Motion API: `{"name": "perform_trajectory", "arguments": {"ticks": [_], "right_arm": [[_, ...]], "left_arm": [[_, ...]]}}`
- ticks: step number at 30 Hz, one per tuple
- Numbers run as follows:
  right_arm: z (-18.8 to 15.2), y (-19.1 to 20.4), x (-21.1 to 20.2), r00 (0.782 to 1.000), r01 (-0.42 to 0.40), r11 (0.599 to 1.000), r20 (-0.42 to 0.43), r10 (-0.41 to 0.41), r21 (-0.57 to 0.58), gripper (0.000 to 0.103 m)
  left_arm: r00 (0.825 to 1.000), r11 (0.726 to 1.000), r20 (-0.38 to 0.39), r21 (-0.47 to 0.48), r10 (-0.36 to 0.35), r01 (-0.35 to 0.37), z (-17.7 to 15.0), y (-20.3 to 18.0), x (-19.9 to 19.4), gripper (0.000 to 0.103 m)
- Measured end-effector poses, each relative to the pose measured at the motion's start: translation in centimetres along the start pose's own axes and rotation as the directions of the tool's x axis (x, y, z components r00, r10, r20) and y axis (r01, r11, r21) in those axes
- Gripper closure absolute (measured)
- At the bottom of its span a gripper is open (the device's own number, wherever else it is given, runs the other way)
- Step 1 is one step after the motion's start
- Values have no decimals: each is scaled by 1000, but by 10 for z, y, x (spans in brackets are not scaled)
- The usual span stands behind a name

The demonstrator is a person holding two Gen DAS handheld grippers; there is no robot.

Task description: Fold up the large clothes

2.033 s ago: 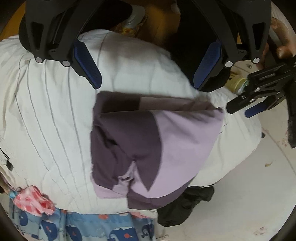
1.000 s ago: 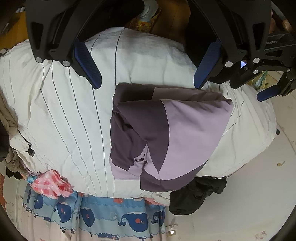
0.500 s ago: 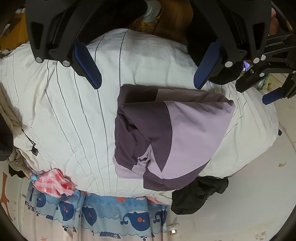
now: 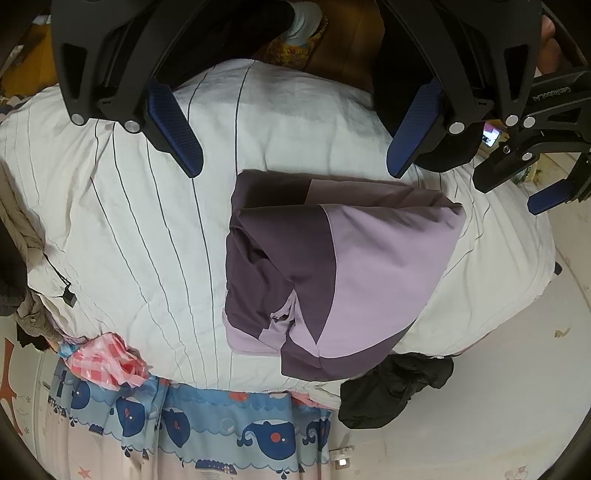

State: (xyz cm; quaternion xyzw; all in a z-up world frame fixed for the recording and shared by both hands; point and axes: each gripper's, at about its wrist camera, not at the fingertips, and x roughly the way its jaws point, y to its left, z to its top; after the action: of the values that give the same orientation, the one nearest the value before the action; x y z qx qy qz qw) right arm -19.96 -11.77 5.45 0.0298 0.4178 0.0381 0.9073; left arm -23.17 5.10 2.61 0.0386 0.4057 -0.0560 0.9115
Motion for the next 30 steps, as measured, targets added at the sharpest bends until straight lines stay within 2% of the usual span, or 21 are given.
{"name": "perform_trajectory", "arguments": {"ticks": [4, 8, 17, 30], "right_arm": [[-1, 1, -2, 1000, 5, 1000, 13, -5, -2, 7], [1, 6, 4, 1000, 13, 1000, -27, -14, -20, 7], [1, 5, 1, 1000, 28, 999, -13, -29, -32, 7], [2, 2, -2, 1000, 23, 999, -19, -23, -27, 7]], "left_arm": [[1000, 1000, 7, -5, 5, -5, 0, 0, -3, 6], [1000, 1000, 12, -7, 13, -13, -1, -1, -4, 6], [1000, 1000, 20, -11, 17, -17, 0, 0, -7, 6], [997, 998, 34, -1, 62, -62, -3, -5, -12, 6]]}}
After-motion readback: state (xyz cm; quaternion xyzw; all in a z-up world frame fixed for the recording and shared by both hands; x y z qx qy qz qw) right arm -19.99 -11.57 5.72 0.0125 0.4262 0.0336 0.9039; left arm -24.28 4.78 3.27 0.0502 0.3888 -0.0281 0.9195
